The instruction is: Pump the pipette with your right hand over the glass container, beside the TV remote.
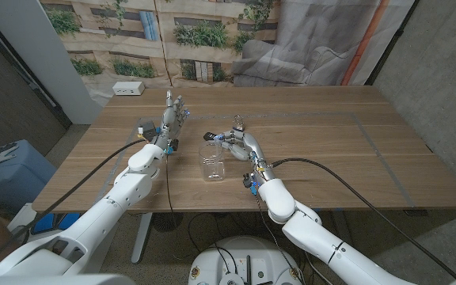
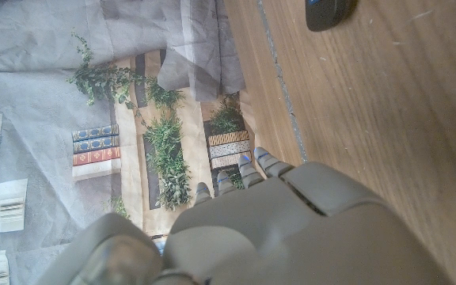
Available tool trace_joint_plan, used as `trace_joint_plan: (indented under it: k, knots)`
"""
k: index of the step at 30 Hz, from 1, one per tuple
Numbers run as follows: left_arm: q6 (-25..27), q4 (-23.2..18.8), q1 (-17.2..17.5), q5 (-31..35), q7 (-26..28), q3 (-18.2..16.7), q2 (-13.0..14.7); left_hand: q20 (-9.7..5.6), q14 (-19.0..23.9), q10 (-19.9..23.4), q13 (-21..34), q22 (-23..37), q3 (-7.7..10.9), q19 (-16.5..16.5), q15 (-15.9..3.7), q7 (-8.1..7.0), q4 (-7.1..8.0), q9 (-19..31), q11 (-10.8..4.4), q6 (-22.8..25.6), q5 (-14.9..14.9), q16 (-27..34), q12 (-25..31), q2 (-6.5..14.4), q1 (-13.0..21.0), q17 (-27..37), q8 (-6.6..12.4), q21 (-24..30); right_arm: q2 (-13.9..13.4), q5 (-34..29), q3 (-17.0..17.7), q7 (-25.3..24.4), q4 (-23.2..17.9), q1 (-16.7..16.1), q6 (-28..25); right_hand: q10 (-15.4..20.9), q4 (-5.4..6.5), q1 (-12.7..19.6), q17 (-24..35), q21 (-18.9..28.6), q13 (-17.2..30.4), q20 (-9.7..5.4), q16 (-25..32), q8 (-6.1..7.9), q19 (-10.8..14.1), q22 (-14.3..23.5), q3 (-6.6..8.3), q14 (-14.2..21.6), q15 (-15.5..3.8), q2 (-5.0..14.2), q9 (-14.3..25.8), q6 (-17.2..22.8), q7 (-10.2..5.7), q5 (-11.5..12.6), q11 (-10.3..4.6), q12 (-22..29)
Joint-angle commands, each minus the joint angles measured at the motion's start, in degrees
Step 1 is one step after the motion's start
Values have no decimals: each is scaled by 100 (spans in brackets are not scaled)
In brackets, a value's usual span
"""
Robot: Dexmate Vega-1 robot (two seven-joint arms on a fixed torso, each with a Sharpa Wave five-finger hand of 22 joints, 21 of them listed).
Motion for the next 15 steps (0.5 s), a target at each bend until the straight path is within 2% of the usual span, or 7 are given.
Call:
trace_joint_plan:
  k: [1,15]
  knots:
    - [-3,3,-1,-1,-1,0,-1,-504,-48,1,32,13,-43,-38,-657,-33,-2,13,-17,-9,26,34,26,232,20,9,32,32,23,45,10,4,55,11,110,19,38,113,52,5,6,-162,8,-3,18,29,0,7,-982,-5,9,113,-16,-2,-15,1]
    - [-3,0,0,0,1,1,-1,-504,-44,2,32,13,-44,-36,-662,-32,-2,14,-22,-6,27,35,27,231,20,9,34,32,-5,203,52,118,7,-14,170,106,57,196,58,6,-14,-164,8,-23,25,29,-33,16,-962,3,-26,163,-13,-9,-13,16]
